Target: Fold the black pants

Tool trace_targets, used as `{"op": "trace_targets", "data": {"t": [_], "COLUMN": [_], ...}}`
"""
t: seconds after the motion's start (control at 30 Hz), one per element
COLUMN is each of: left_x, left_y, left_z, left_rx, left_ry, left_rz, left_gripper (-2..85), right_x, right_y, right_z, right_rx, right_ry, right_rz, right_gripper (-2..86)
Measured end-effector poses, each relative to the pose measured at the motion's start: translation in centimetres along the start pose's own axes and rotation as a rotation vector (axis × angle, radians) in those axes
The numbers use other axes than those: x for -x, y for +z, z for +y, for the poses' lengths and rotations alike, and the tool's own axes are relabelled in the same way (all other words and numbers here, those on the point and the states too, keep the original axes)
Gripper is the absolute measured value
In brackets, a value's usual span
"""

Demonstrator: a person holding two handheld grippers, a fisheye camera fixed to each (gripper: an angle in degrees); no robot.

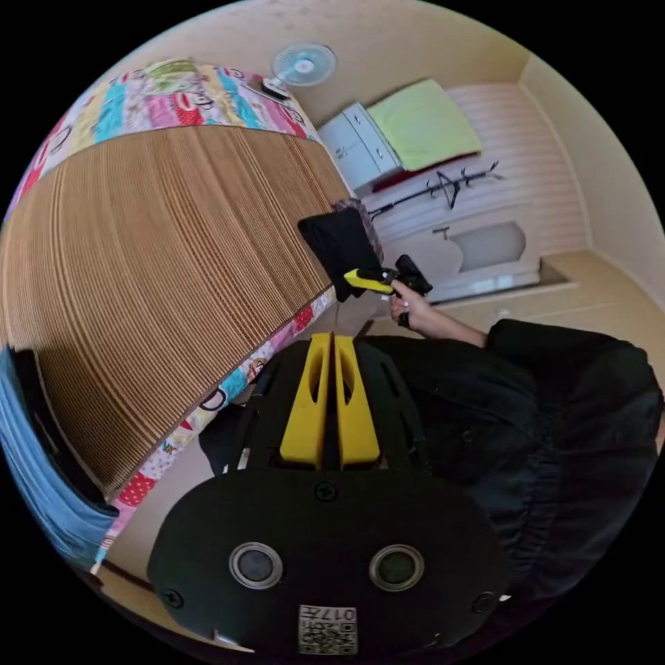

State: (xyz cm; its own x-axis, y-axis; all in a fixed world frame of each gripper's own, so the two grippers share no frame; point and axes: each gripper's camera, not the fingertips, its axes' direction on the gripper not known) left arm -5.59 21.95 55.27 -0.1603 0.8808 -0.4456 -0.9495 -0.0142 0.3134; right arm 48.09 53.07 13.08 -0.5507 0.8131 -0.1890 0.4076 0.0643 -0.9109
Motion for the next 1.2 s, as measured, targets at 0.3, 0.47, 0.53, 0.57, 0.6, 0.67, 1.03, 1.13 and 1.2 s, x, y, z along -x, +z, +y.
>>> {"op": "trace_targets", "data": {"t": [0.3,0.47,0.53,0.57,0.6,0.67,1.03,1.13,1.2], "left_x": [-2.5,-2.9,-3.4,-3.4,-3.6,-3.8,-0.9,-0.2,0.3], "left_y": [4.5,3.7,4.3,4.5,5.0,6.0,11.2,11.9,12.7], "left_z": [-5.2,-6.0,-6.0,-5.9,-5.6,-4.9,0.3,0.2,-0.2], "left_rx": [-0.005,-0.158,-0.225,-0.243,-0.279,-0.317,-0.397,-0.439,-0.449], "left_ry": [0.079,0.050,0.025,0.018,0.000,-0.028,-0.248,-0.263,-0.265], "left_rz": [-0.088,-0.105,-0.100,-0.094,-0.084,-0.077,-0.109,-0.100,-0.101], "left_gripper": [0.2,3.3,4.4,4.5,4.6,4.5,3.9,3.9,3.9], "right_x": [-10.5,-15.3,-16.3,-16.3,-16.0,-12.9,17.4,15.4,11.7], "right_y": [-16.3,-18.8,-18.3,-17.9,-17.8,-18.1,-25.1,-26.6,-26.6], "right_z": [1.1,-2.0,-3.6,-4.8,-5.4,-7.7,-18.0,-16.9,-15.5], "right_rx": [-0.559,-0.493,-0.414,-0.379,-0.372,-0.380,-0.268,-0.352,-0.372], "right_ry": [0.265,0.360,0.375,0.354,0.336,0.348,-0.658,-0.485,-0.343], "right_rz": [-0.085,0.022,0.035,0.002,-0.021,0.046,-0.220,0.004,0.181], "right_gripper": [5.0,14.8,15.9,15.3,15.0,8.8,1.9,2.3,3.4]}}
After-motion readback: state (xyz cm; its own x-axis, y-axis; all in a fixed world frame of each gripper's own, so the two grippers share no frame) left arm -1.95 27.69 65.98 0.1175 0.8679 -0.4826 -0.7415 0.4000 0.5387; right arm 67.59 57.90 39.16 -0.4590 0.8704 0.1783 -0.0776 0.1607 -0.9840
